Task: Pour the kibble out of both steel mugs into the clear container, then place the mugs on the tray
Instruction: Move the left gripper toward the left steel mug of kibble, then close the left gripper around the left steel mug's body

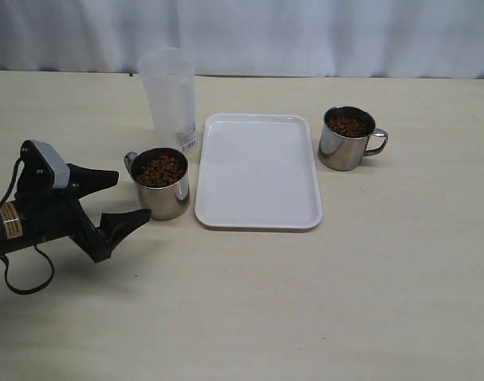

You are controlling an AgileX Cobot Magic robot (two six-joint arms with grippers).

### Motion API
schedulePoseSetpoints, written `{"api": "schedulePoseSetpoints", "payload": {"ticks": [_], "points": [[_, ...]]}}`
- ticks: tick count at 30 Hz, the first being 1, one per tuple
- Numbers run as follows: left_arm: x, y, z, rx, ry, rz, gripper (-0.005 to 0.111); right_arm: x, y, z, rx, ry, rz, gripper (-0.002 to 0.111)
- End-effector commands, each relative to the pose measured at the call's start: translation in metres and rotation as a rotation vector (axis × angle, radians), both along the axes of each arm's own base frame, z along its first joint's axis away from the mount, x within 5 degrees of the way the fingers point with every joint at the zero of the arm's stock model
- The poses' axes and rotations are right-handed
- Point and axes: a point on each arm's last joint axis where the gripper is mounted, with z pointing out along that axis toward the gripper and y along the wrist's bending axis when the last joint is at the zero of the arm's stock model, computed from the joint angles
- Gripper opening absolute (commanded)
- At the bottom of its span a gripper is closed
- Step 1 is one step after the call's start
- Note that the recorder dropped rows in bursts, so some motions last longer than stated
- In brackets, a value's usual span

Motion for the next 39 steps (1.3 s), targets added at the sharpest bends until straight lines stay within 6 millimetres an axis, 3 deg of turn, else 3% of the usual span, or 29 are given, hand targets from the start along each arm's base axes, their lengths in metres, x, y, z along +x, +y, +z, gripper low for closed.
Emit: {"api": "schedulePoseSetpoints", "payload": {"ticks": [1, 13, 19, 24, 28, 32, 39], "points": [[0.002, -0.001, -0.001, -0.022, -0.016, 0.001, 0.073, 0.000, 0.000, 0.000, -0.010, -0.008, -0.005, 0.005], [0.014, -0.002, -0.004, -0.025, -0.048, -0.050, 0.077, 0.000, 0.000, 0.000, -0.010, -0.008, -0.005, 0.005], [0.024, -0.013, -0.009, 0.062, -0.013, -0.094, 0.077, 0.000, 0.000, 0.000, -0.010, -0.008, -0.005, 0.005], [0.034, -0.013, -0.008, 0.060, -0.013, 0.006, 0.077, 0.000, 0.000, 0.000, -0.010, -0.008, -0.005, 0.005], [0.042, -0.013, -0.014, 0.073, -0.018, -0.024, 0.077, 0.000, 0.000, 0.000, -0.010, -0.008, -0.005, 0.005], [0.047, -0.015, -0.025, 0.030, -0.031, -0.039, 0.077, 0.000, 0.000, 0.000, -0.010, -0.008, -0.005, 0.005], [0.051, -0.017, -0.018, -0.031, -0.098, -0.045, 0.077, 0.000, 0.000, 0.000, -0.010, -0.008, -0.005, 0.005]]}}
